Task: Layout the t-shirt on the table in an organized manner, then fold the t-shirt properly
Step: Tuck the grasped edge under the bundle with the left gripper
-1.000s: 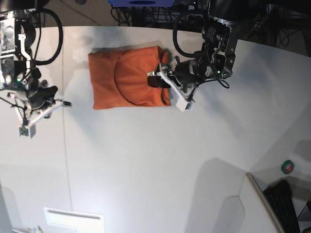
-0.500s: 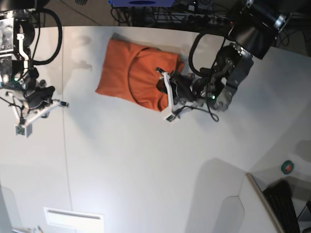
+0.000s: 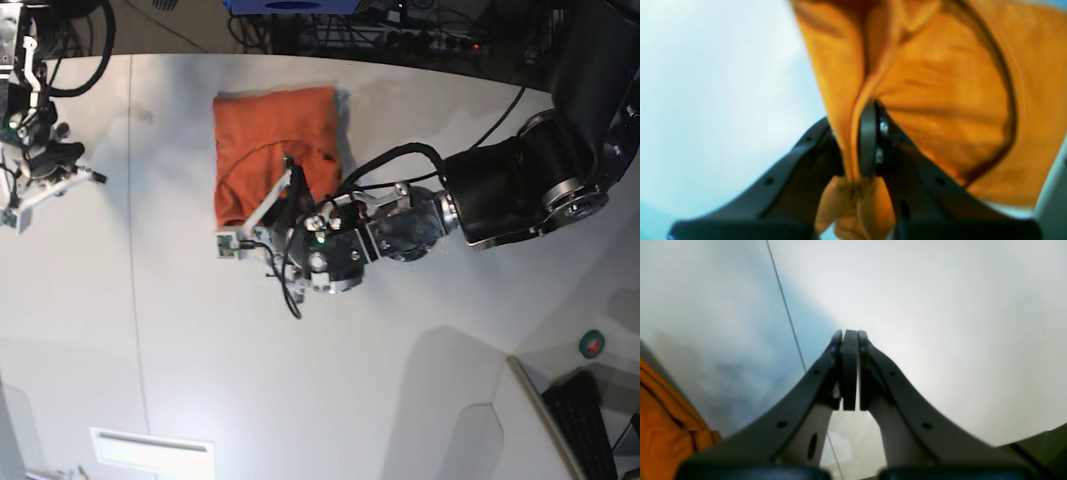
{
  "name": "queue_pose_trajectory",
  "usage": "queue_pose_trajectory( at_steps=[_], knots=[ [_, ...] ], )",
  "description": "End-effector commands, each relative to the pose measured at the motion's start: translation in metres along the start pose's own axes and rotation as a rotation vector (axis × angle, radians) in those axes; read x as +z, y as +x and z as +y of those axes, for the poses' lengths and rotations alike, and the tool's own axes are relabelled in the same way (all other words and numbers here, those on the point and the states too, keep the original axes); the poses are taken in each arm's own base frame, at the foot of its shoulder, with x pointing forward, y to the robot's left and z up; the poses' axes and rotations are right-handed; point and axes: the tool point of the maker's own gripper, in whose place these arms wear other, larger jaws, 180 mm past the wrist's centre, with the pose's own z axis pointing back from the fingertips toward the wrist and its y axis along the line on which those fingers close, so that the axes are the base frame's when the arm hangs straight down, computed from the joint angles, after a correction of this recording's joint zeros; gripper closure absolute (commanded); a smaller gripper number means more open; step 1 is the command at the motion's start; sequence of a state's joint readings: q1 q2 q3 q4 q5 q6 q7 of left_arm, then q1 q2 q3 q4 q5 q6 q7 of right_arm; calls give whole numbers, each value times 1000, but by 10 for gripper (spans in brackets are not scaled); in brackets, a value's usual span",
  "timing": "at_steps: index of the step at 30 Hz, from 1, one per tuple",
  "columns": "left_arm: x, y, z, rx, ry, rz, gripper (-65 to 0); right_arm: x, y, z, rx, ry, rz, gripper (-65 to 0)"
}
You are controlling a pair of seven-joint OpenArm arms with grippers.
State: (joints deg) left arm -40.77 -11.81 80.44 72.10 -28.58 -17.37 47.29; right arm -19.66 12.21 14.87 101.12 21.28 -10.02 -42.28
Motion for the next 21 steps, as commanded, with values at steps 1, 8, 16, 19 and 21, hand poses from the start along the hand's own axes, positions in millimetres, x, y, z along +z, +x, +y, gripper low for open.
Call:
queue_pose_trajectory(
  at_steps=[1,8,16,19,21],
  knots=[
    [4,13,8,-38,33,-33,0,4,8,-7,-2,-15,-42,0],
    [-17,18,-13,-226,-21,-4,0,7,-15,-14,-14,-30,-22,0],
    [-20,23,-18,-249,-40,-4,0,7,-18,-11,-21,-26,-18,0],
    [-20,23,-17,-250,-38,-4,0,7,-18,-9,-29,-21,-18,0],
    [-20,23,-17,-250,-38,-3,0,7,-18,-7,-29,-17,-18,0]
  ],
)
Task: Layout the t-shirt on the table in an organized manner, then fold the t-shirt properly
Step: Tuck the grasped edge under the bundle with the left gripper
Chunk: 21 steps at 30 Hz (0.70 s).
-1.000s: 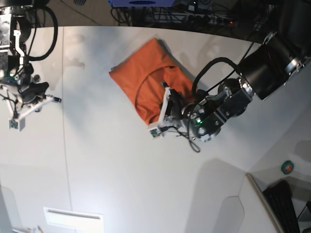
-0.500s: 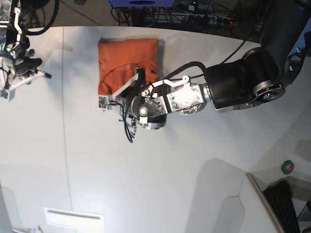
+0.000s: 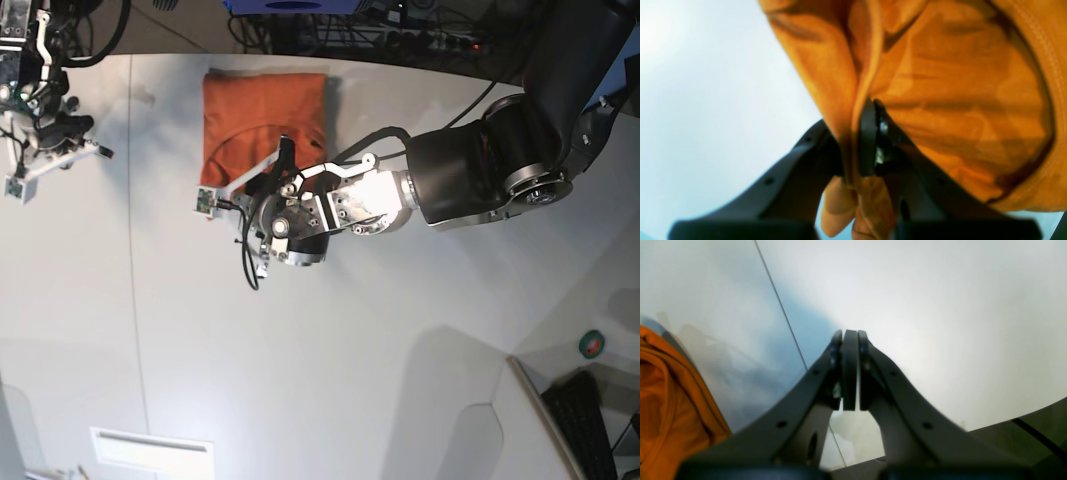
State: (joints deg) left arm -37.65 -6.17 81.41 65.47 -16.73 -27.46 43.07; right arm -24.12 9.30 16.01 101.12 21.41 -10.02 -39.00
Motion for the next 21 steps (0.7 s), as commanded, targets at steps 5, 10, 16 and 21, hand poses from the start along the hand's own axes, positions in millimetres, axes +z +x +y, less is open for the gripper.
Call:
queue_pose_trajectory(
  at_steps=[5,10,16,21],
  knots=[
    [9,12,15,-11,27,-30,0,2,15,-1,10,-1,-45,0],
    [9,15,15,-12,26,-35,-148,2,15,-1,10,-1,-45,0],
    [10,31,15,-30,29,-58,-392,2,14,-1,10,-1,-42,0],
    [18,37,28,-43,54,-66,-568,2,14,-2,9,-4,-42,0]
  ],
)
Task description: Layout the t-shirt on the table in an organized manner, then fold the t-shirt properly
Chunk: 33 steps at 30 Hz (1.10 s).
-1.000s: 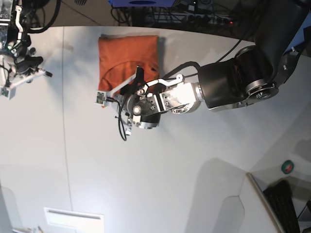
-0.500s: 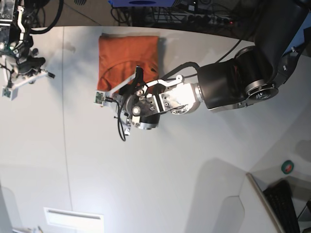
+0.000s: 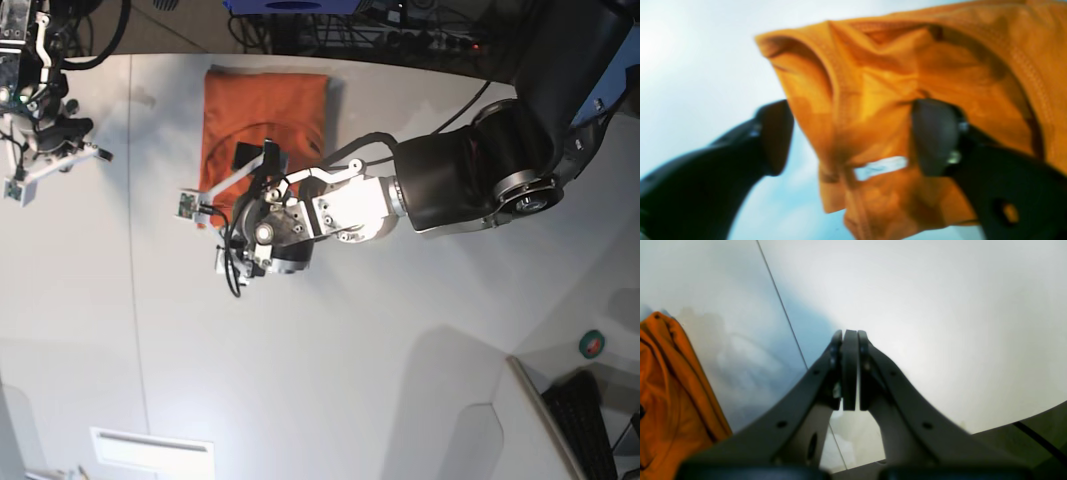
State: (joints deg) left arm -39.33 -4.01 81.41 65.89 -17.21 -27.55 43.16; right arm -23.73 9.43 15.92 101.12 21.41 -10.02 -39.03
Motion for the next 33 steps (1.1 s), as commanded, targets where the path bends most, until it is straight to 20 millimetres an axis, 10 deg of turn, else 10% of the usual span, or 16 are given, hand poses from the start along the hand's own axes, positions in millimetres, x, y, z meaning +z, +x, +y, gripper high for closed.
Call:
queue_pose_trajectory(
  at_steps=[1,8,12,14,17,19,27,33],
  knots=[
    [14,16,20,-24,43,-38,-587,3,10,-3,8,-7,-34,0],
    [73,25,79,114,204,-193,-596,4,12,-5,17,-13,-40,0],
    [97,0,78,261,255,-210,-569,12,20,-17,80,-38,-66,0],
    [109,-23,73,403,296,-253,-425,20,24,-28,134,-65,-107,0],
    [121,-70,55,659,354,-307,-3,35,33,-44,257,-123,-196,0],
    [134,-104,44,810,413,-320,0,41,37,-47,362,-141,-231,0],
    [158,-189,-93,1127,459,-162,0,60,-20,-76,616,-74,-9,0],
    [147,-186,-204,1218,376,-144,0,86,-48,-144,799,-211,405,0]
  ],
)
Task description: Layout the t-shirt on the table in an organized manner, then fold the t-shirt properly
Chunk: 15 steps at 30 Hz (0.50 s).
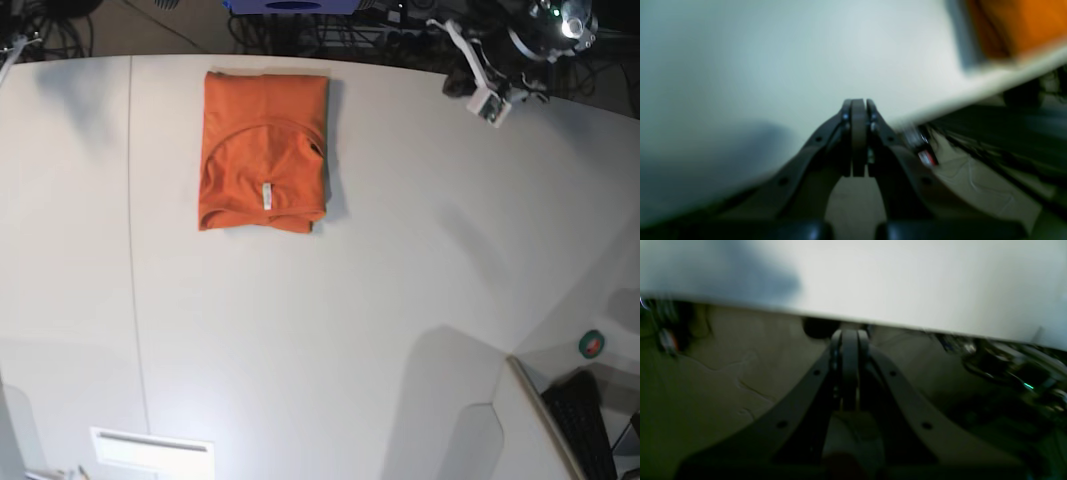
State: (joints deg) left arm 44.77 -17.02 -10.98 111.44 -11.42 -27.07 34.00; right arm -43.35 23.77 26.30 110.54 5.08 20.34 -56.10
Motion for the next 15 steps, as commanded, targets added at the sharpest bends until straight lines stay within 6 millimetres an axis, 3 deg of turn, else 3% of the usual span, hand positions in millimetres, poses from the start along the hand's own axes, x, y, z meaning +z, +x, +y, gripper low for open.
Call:
queue_pose_trajectory(
  at_steps=[1,4,7,11,15],
  knots=[
    [7,-8,-6,-27,-3,-1,0,3,-22,6,58,29,86,0],
    [18,-64,-30,-105,-21,156,0,8,-67,31,232,127,258,0],
    [18,-123,-65,-159,-118,319,0,3,-92,72,320,246,330,0],
    [-3,-206,-94,-129,-241,534,0,-17,-111,156,307,438,356,0],
    [-26,-267,-130,-95,-384,656,0,-40,-136,235,105,554,393,0]
  ],
)
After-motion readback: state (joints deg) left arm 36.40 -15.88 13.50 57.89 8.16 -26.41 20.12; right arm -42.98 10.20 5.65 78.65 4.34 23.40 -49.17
